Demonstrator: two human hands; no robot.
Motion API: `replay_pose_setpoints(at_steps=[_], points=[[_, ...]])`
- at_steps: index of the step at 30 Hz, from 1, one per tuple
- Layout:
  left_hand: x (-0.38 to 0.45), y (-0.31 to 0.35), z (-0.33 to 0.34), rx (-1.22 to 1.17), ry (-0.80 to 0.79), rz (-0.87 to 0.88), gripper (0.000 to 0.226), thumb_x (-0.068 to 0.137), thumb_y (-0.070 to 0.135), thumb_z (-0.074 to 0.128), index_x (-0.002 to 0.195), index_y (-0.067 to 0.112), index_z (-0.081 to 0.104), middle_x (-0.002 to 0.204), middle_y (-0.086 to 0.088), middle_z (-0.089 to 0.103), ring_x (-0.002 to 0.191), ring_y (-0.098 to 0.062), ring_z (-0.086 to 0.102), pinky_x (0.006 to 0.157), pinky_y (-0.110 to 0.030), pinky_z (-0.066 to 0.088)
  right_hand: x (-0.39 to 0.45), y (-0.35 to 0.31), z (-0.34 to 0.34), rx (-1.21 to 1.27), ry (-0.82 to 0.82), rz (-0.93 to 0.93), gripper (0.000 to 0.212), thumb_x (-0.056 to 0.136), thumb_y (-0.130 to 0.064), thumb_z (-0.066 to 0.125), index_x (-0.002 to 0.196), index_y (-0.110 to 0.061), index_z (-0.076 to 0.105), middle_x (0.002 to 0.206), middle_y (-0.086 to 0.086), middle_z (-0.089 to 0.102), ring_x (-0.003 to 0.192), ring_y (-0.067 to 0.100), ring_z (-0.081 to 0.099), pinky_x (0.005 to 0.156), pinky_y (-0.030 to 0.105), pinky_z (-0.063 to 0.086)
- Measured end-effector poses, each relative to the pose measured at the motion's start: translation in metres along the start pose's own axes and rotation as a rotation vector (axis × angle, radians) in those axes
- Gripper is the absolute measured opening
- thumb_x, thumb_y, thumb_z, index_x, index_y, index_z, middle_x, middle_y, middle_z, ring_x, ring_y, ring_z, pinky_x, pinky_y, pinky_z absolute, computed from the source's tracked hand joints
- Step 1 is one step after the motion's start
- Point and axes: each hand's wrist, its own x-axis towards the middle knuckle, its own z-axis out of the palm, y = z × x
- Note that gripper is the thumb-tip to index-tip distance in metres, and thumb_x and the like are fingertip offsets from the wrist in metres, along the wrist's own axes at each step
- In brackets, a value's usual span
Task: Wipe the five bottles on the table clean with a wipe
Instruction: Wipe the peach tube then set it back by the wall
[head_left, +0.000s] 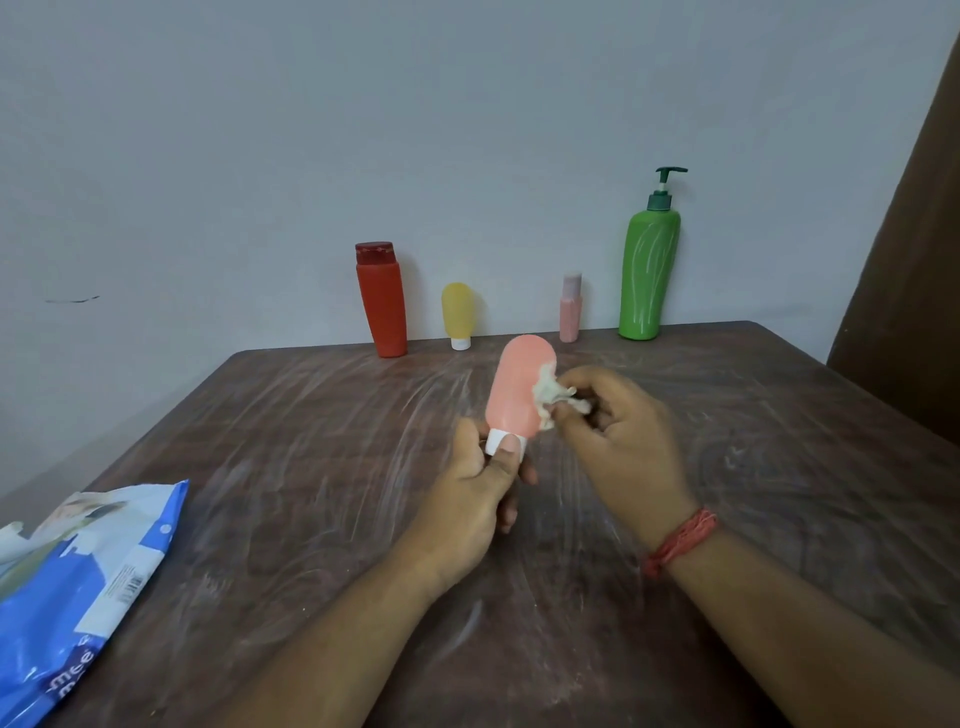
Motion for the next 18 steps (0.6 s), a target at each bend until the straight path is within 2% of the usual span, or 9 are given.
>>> replay_pose_setpoints(at_steps=[2,4,7,9,11,13,16,18], points=[[-0.001,0.000,0.005,-0.015,-0.011,0.002,0.037,0.094,0.054,0.044,0.111,0.021,0.042,0.087,0.010,0.068,0.059,-0.012,0.051,0.057,-0.027,0.048,0.000,0.003,-0.003,0.049,-0.004,0.068,0.020,0.088,-0.014,0.070,0.095,-0.032,0.065,0.085,-0.012,0.068,0.077,0.010,0.065,0.068,0.036,0.055],[-0.002,0.001,0.003,-0.047,0.018,0.002,0.037,0.094,0.053,0.045,0.110,0.019,0.043,0.087,0.009,0.067,0.059,-0.013,0.051,0.057,-0.029,0.048,-0.003,0.004,-0.001,0.057,-0.110,0.068,0.019,0.087,-0.017,0.070,0.096,-0.033,0.063,0.081,-0.010,0.067,0.070,0.009,0.062,0.063,0.039,0.054],[0.000,0.001,-0.005,-0.075,0.071,-0.015,0.033,0.096,0.052,0.046,0.108,0.021,0.044,0.081,0.011,0.066,0.061,-0.012,0.052,0.058,-0.031,0.048,-0.010,0.002,0.007,0.063,-0.270,0.028,0.015,0.086,-0.019,0.070,0.094,-0.031,0.064,0.080,-0.008,0.069,0.070,0.012,0.065,0.063,0.043,0.055],[0.002,0.000,-0.006,-0.078,0.048,-0.017,0.033,0.093,0.053,0.047,0.107,0.023,0.044,0.079,0.010,0.063,0.060,-0.012,0.051,0.060,-0.031,0.049,-0.009,0.002,0.008,0.057,-0.196,0.036,0.016,0.086,-0.016,0.071,0.093,-0.030,0.065,0.081,-0.007,0.070,0.073,0.014,0.067,0.066,0.045,0.055],[0.002,0.000,-0.004,-0.039,-0.014,0.003,0.024,0.092,0.053,0.047,0.102,0.031,0.044,0.078,0.010,0.059,0.060,-0.011,0.049,0.062,-0.031,0.049,-0.001,0.002,0.002,0.181,-0.062,0.136,0.022,0.089,-0.012,0.070,0.093,-0.033,0.068,0.085,-0.004,0.073,0.080,0.019,0.070,0.073,0.047,0.058],[0.000,0.000,-0.001,0.019,-0.073,0.012,0.018,0.090,0.055,0.046,0.094,0.038,0.042,0.079,0.007,0.057,0.058,-0.010,0.048,0.063,-0.035,0.051,0.010,0.003,-0.010,0.345,0.031,0.201,0.029,0.091,-0.005,0.067,0.090,-0.034,0.069,0.087,-0.003,0.075,0.082,0.016,0.070,0.077,0.042,0.060],[-0.002,0.000,0.000,0.123,-0.120,-0.005,0.033,0.090,0.062,0.043,0.106,0.033,0.039,0.085,-0.002,0.055,0.060,-0.008,0.049,0.070,-0.049,0.056,0.017,0.004,-0.019,0.456,0.051,0.194,0.024,0.093,0.001,0.063,0.090,-0.023,0.068,0.083,-0.005,0.074,0.079,0.009,0.068,0.074,0.025,0.059],[-0.003,0.000,-0.003,0.165,-0.117,-0.007,0.035,0.093,0.059,0.041,0.111,0.029,0.038,0.083,-0.001,0.054,0.060,-0.007,0.050,0.073,-0.053,0.057,0.016,0.002,-0.016,0.482,0.026,0.207,0.022,0.094,0.001,0.062,0.090,-0.019,0.067,0.081,-0.005,0.072,0.077,0.008,0.067,0.072,0.022,0.057]])
